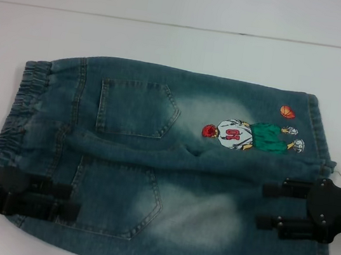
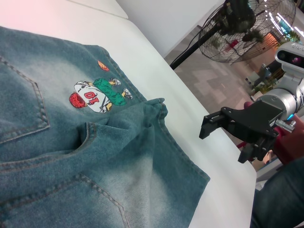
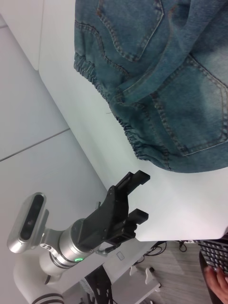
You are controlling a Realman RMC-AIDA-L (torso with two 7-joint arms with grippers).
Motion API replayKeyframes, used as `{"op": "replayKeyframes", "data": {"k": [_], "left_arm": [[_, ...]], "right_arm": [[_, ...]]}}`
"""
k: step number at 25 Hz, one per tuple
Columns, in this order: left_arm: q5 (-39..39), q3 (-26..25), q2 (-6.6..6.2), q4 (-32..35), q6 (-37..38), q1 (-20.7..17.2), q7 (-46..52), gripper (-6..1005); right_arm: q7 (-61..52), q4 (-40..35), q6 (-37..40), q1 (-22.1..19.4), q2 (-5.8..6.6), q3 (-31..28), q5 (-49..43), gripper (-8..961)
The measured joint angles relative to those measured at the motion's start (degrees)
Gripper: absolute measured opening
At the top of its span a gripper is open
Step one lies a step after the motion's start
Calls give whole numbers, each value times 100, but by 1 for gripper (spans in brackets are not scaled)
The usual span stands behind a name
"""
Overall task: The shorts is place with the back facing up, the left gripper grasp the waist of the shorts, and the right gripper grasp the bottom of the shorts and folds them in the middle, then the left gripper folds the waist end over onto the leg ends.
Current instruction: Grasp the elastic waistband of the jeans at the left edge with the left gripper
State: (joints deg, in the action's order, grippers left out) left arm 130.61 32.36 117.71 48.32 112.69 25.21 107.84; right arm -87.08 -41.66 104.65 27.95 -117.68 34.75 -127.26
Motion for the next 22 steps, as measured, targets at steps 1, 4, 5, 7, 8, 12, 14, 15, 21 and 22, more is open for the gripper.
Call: {"op": "replayKeyframes", "data": {"k": [1,4,5,7,8,12,14,15,21,22], "left_arm": [[0,0,0,0,0,3,0,769],[0,-2,-3,0,-20,11,0,769],[0,-2,-3,-3,-22,11,0,769],[0,-2,-4,-7,-25,11,0,769],[-1,-2,-4,-8,-26,11,4,768],[-1,-15,-20,11,-30,28,260,768],[0,-23,-41,44,-25,46,417,768],[11,-59,-134,244,-22,103,994,768],[229,-243,-407,575,-131,308,2129,768],[382,-288,-451,601,-154,373,2299,768]], "right_arm": [[0,0,0,0,0,0,0,802],[0,0,-7,0,0,0,0,802],[0,0,-7,0,-2,0,0,801],[0,0,-7,0,-7,-1,0,801],[0,0,-7,0,-9,-1,0,801],[-1,0,-15,9,-11,-3,0,802],[-1,0,-50,21,-14,-1,0,802],[-2,0,-68,32,-16,2,0,802],[-2,0,-87,71,-31,116,0,802],[-2,0,-86,78,-32,135,0,802]]}}
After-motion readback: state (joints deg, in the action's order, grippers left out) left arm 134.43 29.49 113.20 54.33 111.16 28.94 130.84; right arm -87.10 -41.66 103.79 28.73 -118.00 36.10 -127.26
